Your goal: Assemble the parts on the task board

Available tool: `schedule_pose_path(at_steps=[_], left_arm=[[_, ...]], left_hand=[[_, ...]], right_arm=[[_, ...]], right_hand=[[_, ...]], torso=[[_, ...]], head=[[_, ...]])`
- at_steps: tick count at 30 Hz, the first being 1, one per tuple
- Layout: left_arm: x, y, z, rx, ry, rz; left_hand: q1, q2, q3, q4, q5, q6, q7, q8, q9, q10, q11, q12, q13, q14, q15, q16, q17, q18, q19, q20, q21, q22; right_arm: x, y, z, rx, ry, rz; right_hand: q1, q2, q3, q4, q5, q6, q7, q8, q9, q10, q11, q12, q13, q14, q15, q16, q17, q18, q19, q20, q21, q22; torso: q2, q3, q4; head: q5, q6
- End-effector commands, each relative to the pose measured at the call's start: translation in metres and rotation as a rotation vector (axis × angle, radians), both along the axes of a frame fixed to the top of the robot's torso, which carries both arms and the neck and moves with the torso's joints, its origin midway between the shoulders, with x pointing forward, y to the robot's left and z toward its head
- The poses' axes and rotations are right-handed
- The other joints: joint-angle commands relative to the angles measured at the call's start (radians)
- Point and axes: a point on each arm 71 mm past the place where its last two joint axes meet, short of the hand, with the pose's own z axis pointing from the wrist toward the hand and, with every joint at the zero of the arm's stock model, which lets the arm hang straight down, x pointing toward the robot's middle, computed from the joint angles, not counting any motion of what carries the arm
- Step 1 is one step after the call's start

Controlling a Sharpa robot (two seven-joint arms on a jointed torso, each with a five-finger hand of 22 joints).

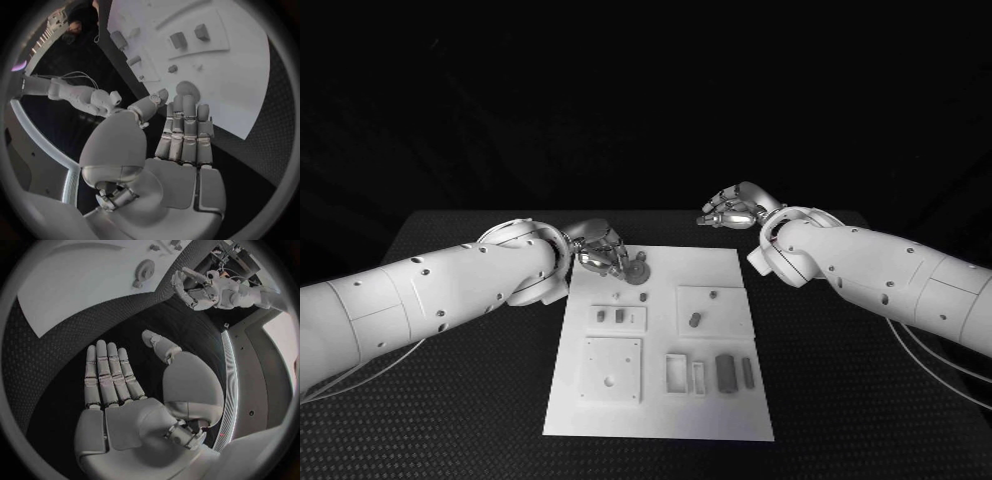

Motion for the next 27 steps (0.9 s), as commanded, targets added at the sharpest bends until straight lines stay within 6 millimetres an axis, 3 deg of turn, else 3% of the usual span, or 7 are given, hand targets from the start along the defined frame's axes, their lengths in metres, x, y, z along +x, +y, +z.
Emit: schedule_pose_path(at_steps=[1, 4, 8, 14, 20, 27], left_arm=[[-0.006, -0.011, 0.006, -0.035, -0.233, -0.173], [-0.006, -0.014, -0.003, -0.009, -0.287, -0.203], [-0.008, -0.019, -0.013, 0.048, -0.301, -0.239], [-0.011, -0.030, -0.026, 0.118, -0.299, -0.277], [-0.010, -0.032, -0.032, 0.147, -0.289, -0.276], [-0.010, -0.038, -0.035, 0.179, -0.255, -0.297]], left_hand=[[0.007, -0.008, -0.011, 0.003, -0.012, -0.003, 0.001, -0.010, -0.005, 0.004, 0.010, -0.042, -0.019, 0.010, -0.001, -0.006, -0.002, 0.013, 0.014, -0.023, -0.008, 0.000], [0.006, -0.021, -0.023, 0.006, -0.002, -0.006, 0.005, -0.019, -0.014, 0.017, 0.015, -0.103, -0.043, 0.061, -0.016, 0.004, 0.002, 0.013, 0.039, -0.033, -0.018, -0.005], [0.008, -0.029, -0.031, 0.007, -0.004, -0.014, 0.008, -0.029, -0.021, 0.007, 0.022, -0.162, -0.063, 0.090, -0.015, 0.007, 0.004, 0.014, 0.064, -0.039, -0.022, -0.006], [0.014, -0.036, -0.056, 0.014, -0.024, -0.019, 0.006, -0.042, -0.034, 0.028, 0.012, -0.221, -0.087, 0.188, -0.030, 0.102, 0.054, 0.063, 0.185, -0.056, 0.064, 0.041], [0.015, -0.035, -0.064, 0.021, -0.027, -0.016, 0.005, -0.047, -0.043, 0.044, 0.004, -0.259, -0.099, 0.240, -0.038, 0.193, 0.097, 0.094, 0.247, -0.064, 0.126, 0.077], [0.016, -0.030, -0.063, 0.022, -0.021, -0.020, 0.000, -0.053, -0.050, 0.014, 0.004, -0.302, -0.117, 0.285, -0.040, 0.231, 0.109, 0.114, 0.288, -0.066, 0.154, 0.081]], right_arm=[[0.000, 0.001, 0.000, 0.003, 0.002, 0.017], [0.000, 0.001, 0.000, 0.004, 0.002, 0.017], [0.000, 0.003, 0.000, 0.005, 0.001, 0.021], [0.000, 0.004, 0.000, 0.006, 0.001, 0.023], [0.000, 0.006, 0.000, 0.007, 0.001, 0.025], [-0.001, 0.007, 0.000, 0.007, 0.001, 0.028]], right_hand=[[0.002, -0.007, -0.005, 0.001, 0.007, -0.007, 0.008, 0.002, -0.002, -0.002, 0.003, -0.005, -0.001, -0.010, 0.000, -0.004, -0.001, 0.006, -0.005, 0.000, -0.005, 0.002], [0.002, -0.006, -0.005, 0.001, 0.007, -0.007, 0.008, 0.002, -0.002, -0.002, 0.003, -0.005, -0.001, -0.010, 0.000, -0.004, -0.001, 0.006, -0.005, 0.000, -0.005, 0.002], [0.003, -0.006, -0.005, 0.001, 0.008, -0.007, 0.008, 0.003, -0.002, -0.002, 0.003, -0.005, -0.001, -0.010, 0.000, -0.004, -0.001, 0.006, -0.005, 0.000, -0.005, 0.002], [0.003, -0.006, -0.005, 0.001, 0.008, -0.007, 0.008, 0.003, -0.002, -0.002, 0.003, -0.005, -0.002, -0.010, 0.000, -0.004, -0.001, 0.007, -0.005, 0.000, -0.005, 0.002], [0.003, -0.006, -0.005, 0.001, 0.008, -0.007, 0.008, 0.003, -0.002, -0.002, 0.003, -0.005, -0.002, -0.010, 0.000, -0.003, -0.001, 0.007, -0.005, 0.000, -0.005, 0.002], [0.003, -0.006, -0.005, 0.001, 0.009, -0.007, 0.008, 0.003, -0.002, -0.002, 0.003, -0.005, -0.002, -0.010, 0.000, -0.003, -0.001, 0.007, -0.005, 0.000, -0.006, 0.003]], torso=[[0.000, 0.0003, -0.0017], [0.001, -0.0007, -0.0009], [0.002, -0.0016, -0.0016], [0.004, -0.0006, -0.0037], [0.004, -0.0013, -0.0026], [0.003, 0.0004, -0.0033]], head=[[0.001, 0.001], [-0.002, 0.001], [-0.006, -0.001], [-0.006, -0.001], [-0.007, -0.002], [-0.009, -0.004]])
